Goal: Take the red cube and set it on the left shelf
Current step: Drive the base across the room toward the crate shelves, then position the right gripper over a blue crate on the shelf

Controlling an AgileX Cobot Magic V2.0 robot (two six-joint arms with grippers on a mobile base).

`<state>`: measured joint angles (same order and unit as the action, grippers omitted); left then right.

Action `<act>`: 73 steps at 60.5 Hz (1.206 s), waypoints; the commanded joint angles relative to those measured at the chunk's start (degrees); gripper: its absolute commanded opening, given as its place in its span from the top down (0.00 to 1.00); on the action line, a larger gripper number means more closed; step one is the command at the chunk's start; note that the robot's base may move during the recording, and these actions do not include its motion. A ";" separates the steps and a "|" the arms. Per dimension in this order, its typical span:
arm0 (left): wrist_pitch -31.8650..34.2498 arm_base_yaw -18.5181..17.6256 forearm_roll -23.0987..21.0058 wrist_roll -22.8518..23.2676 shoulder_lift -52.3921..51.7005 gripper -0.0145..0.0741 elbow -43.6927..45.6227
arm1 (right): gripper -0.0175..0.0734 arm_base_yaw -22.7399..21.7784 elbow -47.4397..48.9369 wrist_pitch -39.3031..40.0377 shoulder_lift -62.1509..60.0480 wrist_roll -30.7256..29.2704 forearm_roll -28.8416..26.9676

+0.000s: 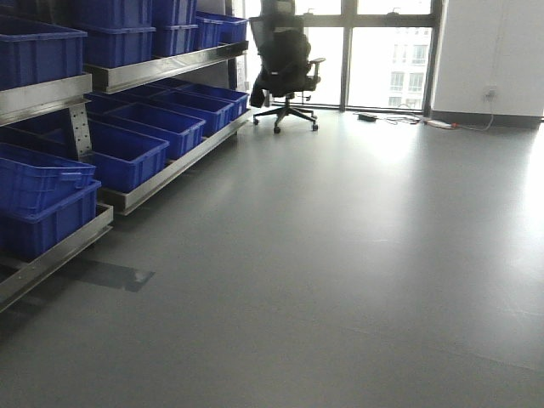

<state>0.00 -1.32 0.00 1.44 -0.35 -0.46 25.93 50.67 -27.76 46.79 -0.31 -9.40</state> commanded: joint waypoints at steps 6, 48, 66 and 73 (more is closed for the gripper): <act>4.88 -0.23 0.00 -0.01 -0.82 0.72 -1.41 | 0.74 -0.09 1.59 4.91 -0.20 -0.50 -0.26; 4.88 -0.23 0.00 -0.01 -0.82 0.72 -1.41 | 0.74 -0.09 1.59 4.92 -0.20 -0.50 -0.26; 4.88 -0.23 0.00 -0.01 -0.82 0.72 -1.41 | 0.74 -0.09 1.59 4.98 -0.20 -0.50 -0.26; 4.88 -0.23 0.00 -0.01 -0.82 0.72 -1.41 | 0.74 -0.09 1.59 4.98 -0.20 -0.50 -0.26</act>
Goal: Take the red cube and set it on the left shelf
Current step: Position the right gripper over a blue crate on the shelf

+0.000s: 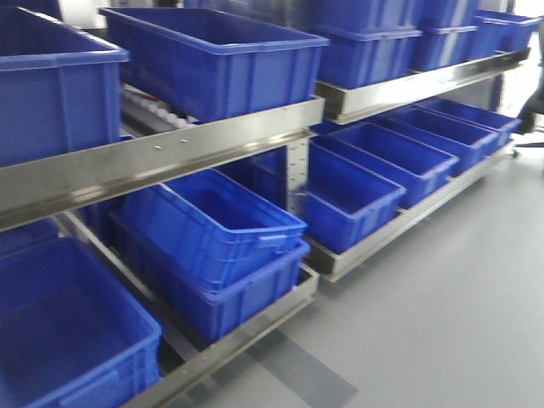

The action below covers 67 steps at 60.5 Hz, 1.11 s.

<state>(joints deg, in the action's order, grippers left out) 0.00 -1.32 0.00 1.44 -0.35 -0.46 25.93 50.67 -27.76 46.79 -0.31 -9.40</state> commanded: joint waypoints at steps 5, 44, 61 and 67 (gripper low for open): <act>4.88 -0.23 0.00 -0.01 -0.82 0.72 -1.41 | 0.74 -0.09 1.59 4.98 -0.20 -0.50 -0.26; 4.88 -0.23 0.00 -0.01 -0.82 0.72 -1.41 | 0.74 -0.20 1.59 4.92 -0.04 -0.50 -0.26; 4.88 -0.23 0.00 -0.01 -0.82 0.72 -1.41 | 0.74 -0.20 1.59 4.98 -0.04 -0.50 -0.26; 4.88 -0.23 0.00 -0.01 -0.82 0.72 -1.41 | 0.74 -0.20 1.59 4.98 -0.04 -0.50 -0.26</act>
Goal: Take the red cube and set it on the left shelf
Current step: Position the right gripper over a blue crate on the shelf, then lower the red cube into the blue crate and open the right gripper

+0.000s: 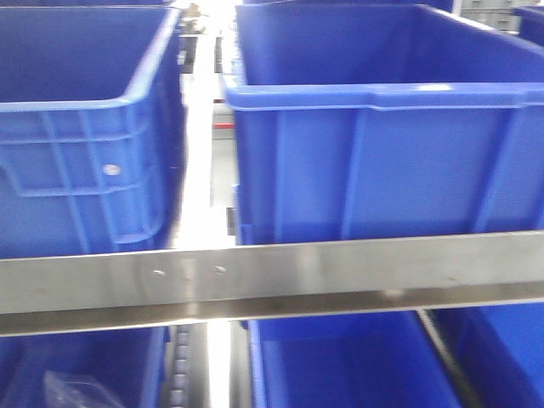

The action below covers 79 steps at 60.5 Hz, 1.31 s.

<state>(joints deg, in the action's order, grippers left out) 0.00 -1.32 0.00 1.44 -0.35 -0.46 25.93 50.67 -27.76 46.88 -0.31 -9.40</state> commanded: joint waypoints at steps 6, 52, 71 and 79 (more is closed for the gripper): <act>4.88 -0.23 0.00 -0.01 -0.82 0.72 -1.41 | 0.74 -0.20 1.59 4.98 -0.13 -0.50 -0.26; 4.88 -0.23 0.00 -0.01 -0.82 0.72 -1.41 | 0.74 -0.20 1.59 4.98 -0.13 -0.50 -0.26; 4.88 -0.23 0.00 -0.01 -0.82 0.72 -1.41 | 0.74 -0.20 1.59 4.98 -0.13 -0.50 -0.26; 4.88 -0.23 0.00 -0.01 -0.82 0.72 -1.41 | 0.74 -0.20 1.59 4.98 -0.13 -0.50 -0.26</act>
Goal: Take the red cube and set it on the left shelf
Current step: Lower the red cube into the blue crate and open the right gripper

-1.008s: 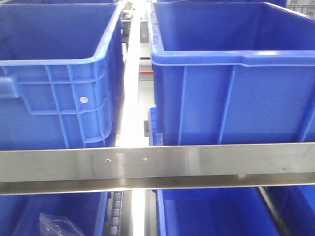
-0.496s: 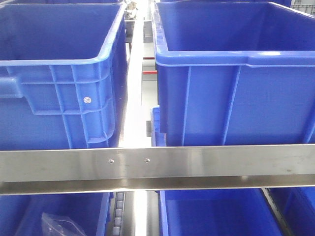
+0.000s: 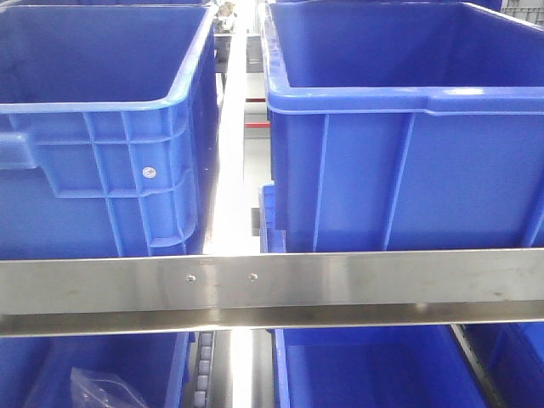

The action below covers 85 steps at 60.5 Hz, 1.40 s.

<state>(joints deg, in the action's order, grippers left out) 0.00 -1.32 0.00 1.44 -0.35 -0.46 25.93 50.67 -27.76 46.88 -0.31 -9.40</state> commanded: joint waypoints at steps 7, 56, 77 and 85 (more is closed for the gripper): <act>4.88 -0.23 0.00 -0.01 -0.82 0.72 -1.41 | 0.74 -0.20 1.59 4.98 -0.13 -0.50 -0.26; 4.88 -0.23 0.00 -0.01 -0.82 0.72 -1.41 | 0.74 -0.39 1.59 13.65 0.97 -0.50 0.07; 4.88 -0.23 0.00 -0.01 -0.82 0.72 -1.41 | 0.74 -10.96 10.84 22.00 17.19 -0.50 0.20; 4.88 -0.23 0.00 -0.01 -0.82 0.72 -1.41 | 0.74 -14.58 16.67 21.17 25.23 -0.50 0.20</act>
<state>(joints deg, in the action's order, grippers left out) 0.00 -1.32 0.00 1.44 -0.35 -0.46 13.10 62.43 -11.45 69.78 -0.31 -9.40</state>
